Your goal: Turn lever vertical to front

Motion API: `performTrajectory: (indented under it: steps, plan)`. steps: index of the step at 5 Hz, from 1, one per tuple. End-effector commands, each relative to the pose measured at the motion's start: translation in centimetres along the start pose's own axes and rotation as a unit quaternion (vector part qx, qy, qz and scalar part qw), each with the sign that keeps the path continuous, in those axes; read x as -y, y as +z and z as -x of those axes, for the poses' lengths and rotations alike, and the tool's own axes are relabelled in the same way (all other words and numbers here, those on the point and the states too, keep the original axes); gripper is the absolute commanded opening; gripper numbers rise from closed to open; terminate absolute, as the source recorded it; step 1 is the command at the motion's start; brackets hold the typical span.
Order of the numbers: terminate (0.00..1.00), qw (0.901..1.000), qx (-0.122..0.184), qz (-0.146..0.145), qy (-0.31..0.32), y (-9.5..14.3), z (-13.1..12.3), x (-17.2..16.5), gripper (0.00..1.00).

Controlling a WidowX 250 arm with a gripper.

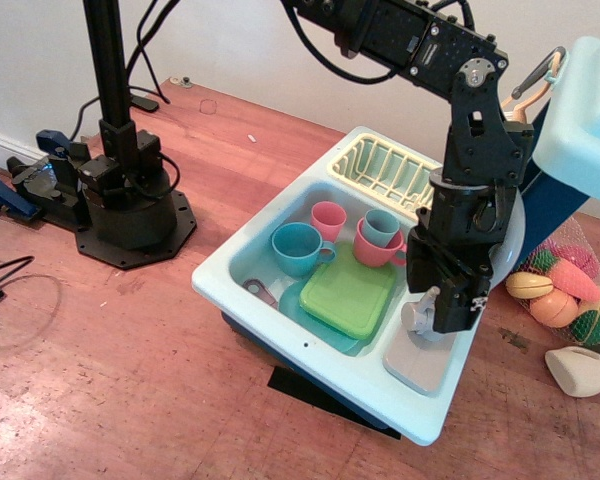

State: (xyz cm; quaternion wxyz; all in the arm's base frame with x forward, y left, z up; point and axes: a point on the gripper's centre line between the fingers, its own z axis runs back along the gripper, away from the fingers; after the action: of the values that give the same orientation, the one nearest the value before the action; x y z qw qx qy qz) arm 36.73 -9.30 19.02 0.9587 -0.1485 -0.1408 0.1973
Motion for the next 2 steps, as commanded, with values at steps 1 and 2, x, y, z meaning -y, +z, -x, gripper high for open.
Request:
performTrajectory:
  steps: [1,2]
  plan:
    - [0.00,1.0000,0.000,0.000,0.000,0.00,0.00,0.00,1.00]
    - [0.00,0.9998,-0.014,-0.006,-0.016,-0.56,0.23,-0.16,1.00]
